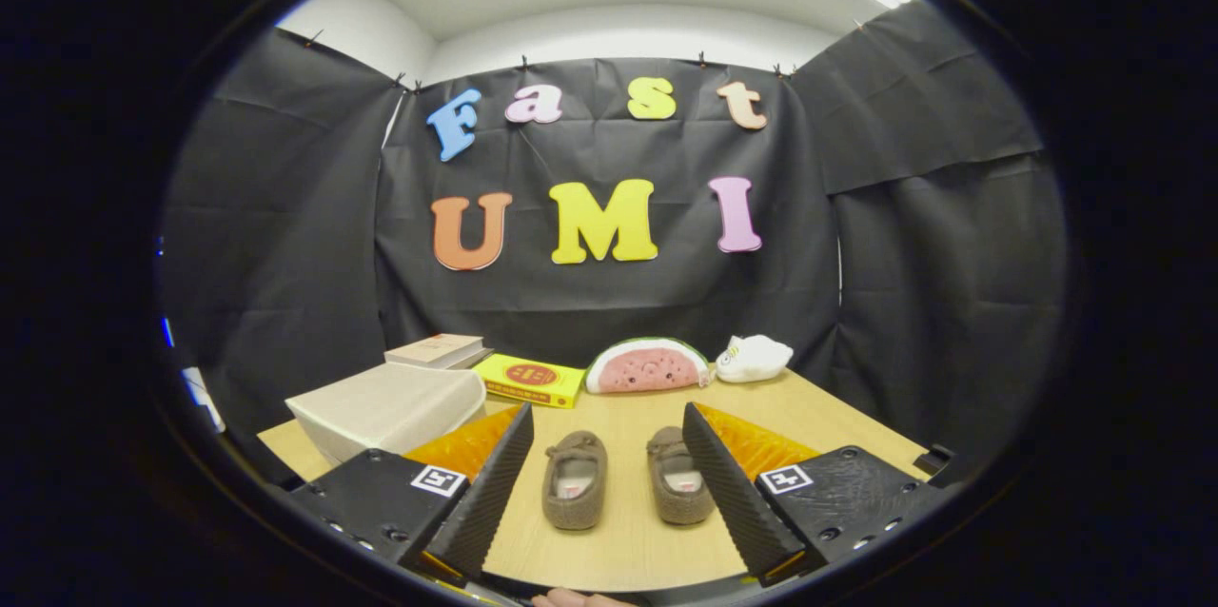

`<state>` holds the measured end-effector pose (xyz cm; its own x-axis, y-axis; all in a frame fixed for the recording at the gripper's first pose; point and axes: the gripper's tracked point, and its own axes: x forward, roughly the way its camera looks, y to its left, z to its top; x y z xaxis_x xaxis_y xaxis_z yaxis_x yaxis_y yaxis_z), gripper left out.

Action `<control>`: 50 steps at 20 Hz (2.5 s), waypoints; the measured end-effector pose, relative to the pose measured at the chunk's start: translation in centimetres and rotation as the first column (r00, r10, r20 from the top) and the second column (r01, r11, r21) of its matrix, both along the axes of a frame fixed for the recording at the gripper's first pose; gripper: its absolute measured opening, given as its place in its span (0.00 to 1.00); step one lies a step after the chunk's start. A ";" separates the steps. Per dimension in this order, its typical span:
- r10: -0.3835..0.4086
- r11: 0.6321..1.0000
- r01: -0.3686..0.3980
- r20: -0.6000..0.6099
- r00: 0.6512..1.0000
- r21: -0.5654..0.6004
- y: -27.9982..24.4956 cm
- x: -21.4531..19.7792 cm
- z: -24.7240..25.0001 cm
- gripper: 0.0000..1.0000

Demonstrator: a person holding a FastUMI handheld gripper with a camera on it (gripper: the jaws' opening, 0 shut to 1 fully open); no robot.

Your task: Open the storage box then place both shoes into the box .Put the left shoe in first, then the right shoe, with the right side of both shoes facing outward in a uniform manner.

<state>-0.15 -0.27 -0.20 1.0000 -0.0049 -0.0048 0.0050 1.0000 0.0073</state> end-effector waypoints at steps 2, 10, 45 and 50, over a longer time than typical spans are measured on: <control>-0.001 1.000 0.001 -0.002 1.000 0.004 -0.3 0.0 -0.1 0.96; 0.007 0.999 -0.006 -0.037 0.999 0.037 0.5 1.5 -1.1 0.95; 0.913 0.326 -0.331 -0.205 0.353 0.885 20.5 17.3 -9.7 0.95; 0.916 0.329 -0.274 -0.234 0.325 0.904 21.4 17.3 -10.7 0.71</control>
